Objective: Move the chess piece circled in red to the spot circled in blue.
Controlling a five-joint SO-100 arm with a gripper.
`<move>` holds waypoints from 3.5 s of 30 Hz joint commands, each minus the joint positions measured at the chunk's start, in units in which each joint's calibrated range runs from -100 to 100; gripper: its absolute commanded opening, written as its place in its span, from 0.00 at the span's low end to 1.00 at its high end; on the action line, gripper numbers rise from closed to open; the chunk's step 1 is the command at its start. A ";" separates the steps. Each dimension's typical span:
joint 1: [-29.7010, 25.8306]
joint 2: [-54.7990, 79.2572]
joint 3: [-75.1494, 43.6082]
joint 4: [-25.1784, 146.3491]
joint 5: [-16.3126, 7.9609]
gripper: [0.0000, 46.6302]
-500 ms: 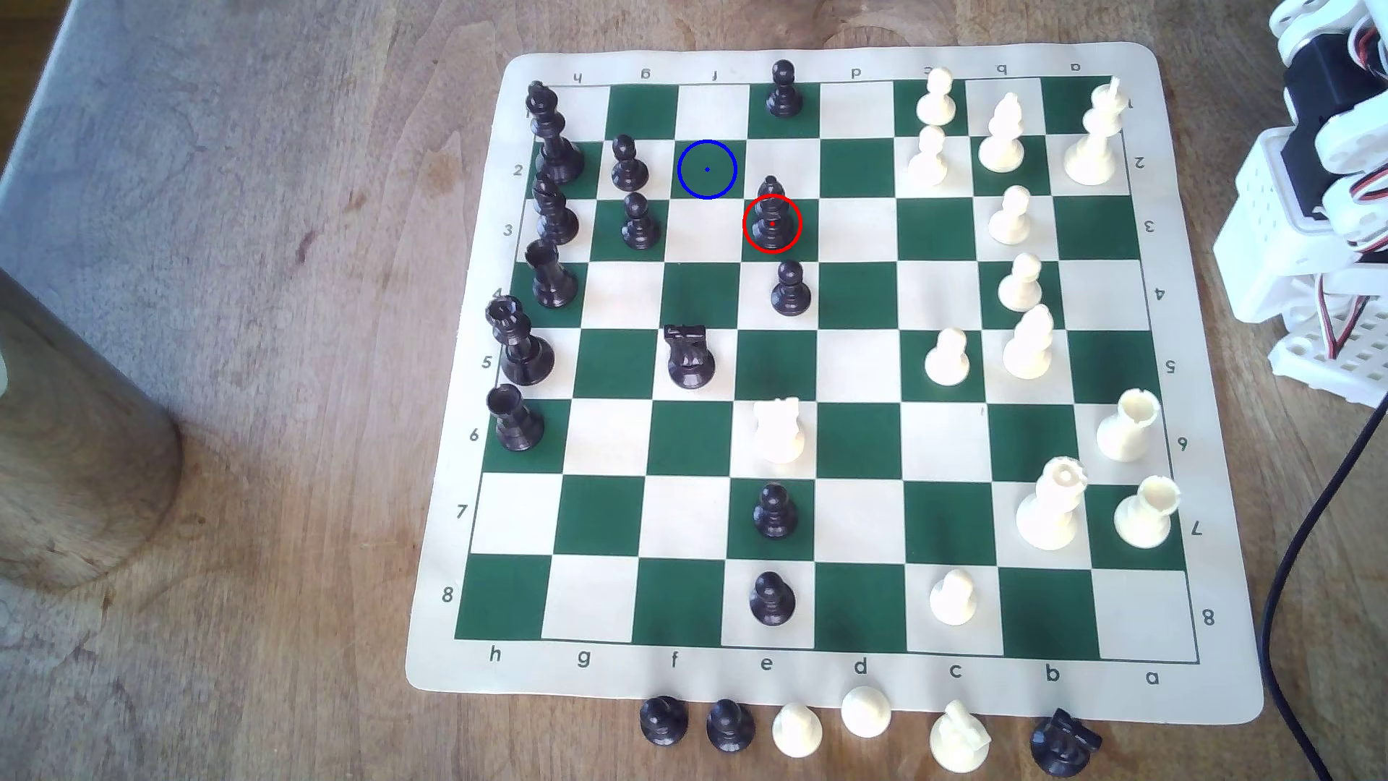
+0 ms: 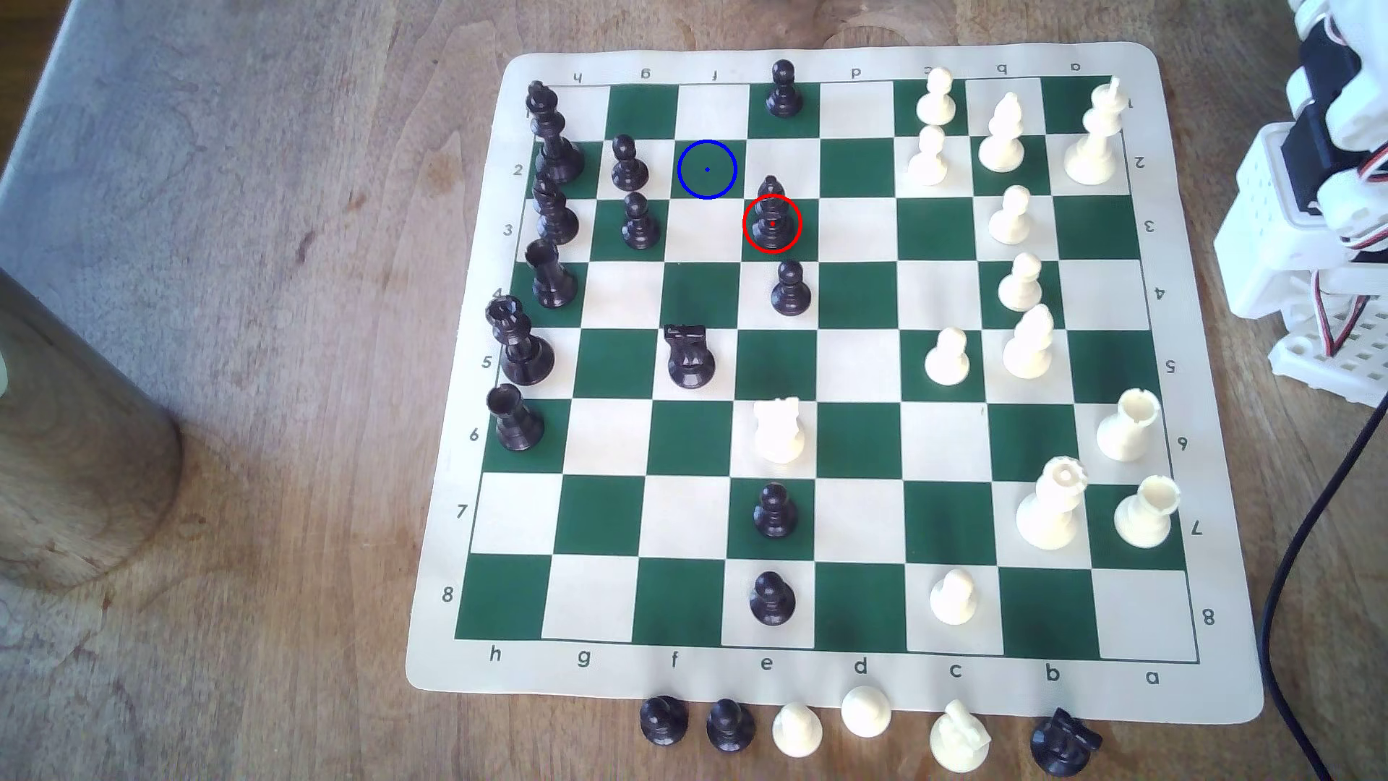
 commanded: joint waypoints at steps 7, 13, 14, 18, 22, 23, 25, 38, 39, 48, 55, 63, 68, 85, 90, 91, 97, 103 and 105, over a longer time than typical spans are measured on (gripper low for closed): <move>4.37 0.31 -17.97 53.61 -1.12 0.03; 6.33 0.31 -25.68 78.67 -2.05 0.00; 6.49 0.31 -26.77 82.68 -2.10 0.00; 5.78 0.65 -27.22 96.61 -3.71 0.05; 5.23 3.53 -28.22 106.68 -6.84 0.25; 5.31 4.72 -28.94 107.99 -7.42 0.27; 5.47 10.92 -34.20 113.81 -10.01 0.30; 4.84 33.92 -49.98 123.72 -20.12 0.33; 5.08 35.03 -50.43 122.90 -20.37 0.33; 7.11 49.12 -57.05 117.66 -19.58 0.32; 7.97 56.33 -58.77 114.22 -16.17 0.32; 10.01 69.15 -66.66 113.72 -14.95 0.31; 10.16 77.22 -72.64 114.79 -16.17 0.30; 9.30 90.03 -77.36 111.10 -18.71 0.30; 9.30 92.84 -77.36 109.22 -18.61 0.30; 9.38 93.43 -77.45 108.89 -18.56 0.29; 9.62 96.23 -77.81 107.09 -18.46 0.28; 9.69 97.42 -77.90 104.72 -18.22 0.27; 9.93 97.76 -77.90 103.81 -18.07 0.27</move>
